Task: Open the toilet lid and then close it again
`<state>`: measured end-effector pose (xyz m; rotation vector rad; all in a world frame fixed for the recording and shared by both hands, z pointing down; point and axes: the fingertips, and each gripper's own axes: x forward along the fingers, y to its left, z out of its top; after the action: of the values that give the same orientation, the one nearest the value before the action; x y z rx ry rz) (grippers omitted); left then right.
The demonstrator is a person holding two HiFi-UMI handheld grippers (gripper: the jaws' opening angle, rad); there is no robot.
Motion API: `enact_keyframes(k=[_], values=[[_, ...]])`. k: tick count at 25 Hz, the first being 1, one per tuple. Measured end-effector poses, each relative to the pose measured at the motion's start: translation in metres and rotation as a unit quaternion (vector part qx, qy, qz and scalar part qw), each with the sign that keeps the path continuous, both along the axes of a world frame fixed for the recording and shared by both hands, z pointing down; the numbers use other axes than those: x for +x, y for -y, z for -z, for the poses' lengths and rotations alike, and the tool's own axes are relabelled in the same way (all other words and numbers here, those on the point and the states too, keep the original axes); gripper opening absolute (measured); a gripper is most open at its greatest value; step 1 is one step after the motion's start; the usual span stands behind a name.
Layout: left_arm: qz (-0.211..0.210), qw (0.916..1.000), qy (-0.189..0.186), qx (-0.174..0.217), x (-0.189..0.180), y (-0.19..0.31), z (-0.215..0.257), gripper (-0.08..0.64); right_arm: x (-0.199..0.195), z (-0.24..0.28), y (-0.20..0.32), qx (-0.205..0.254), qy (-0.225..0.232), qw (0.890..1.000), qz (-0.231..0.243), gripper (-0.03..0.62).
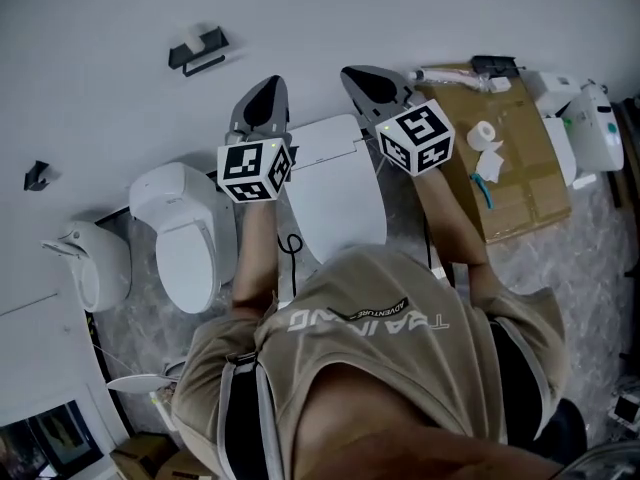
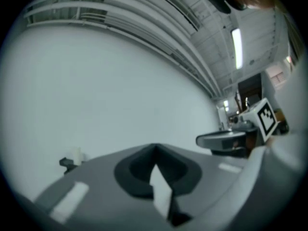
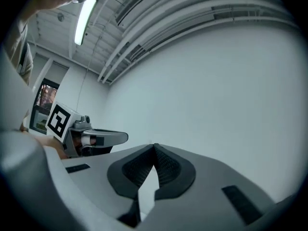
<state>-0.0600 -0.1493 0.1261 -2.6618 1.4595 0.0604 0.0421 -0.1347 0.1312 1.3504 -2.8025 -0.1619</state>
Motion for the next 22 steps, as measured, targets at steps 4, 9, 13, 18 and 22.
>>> enact_keyframes(k=[4, 9, 13, 18, 22], values=[[0.046, 0.9982, 0.021, 0.034, -0.008, -0.009, 0.017, 0.005, 0.005, 0.015, -0.003, 0.03, 0.02, 0.999, -0.013, 0.012], [0.049, 0.9979, 0.023, 0.036, -0.009, -0.018, 0.019, 0.005, 0.002, 0.013, -0.01, 0.04, 0.015, 0.999, -0.007, 0.012], [0.05, 0.9981, 0.019, 0.03, -0.014, -0.028, 0.015, 0.005, -0.006, 0.009, -0.016, 0.032, 0.025, 0.999, 0.008, 0.012], [0.049, 0.9984, 0.017, 0.023, -0.017, -0.036, 0.006, 0.005, -0.016, 0.007, -0.024, 0.027, 0.022, 0.999, 0.024, 0.012], [0.047, 0.9984, 0.014, 0.029, -0.019, -0.044, 0.009, 0.005, -0.018, 0.009, -0.033, 0.034, 0.017, 0.999, 0.024, 0.012]])
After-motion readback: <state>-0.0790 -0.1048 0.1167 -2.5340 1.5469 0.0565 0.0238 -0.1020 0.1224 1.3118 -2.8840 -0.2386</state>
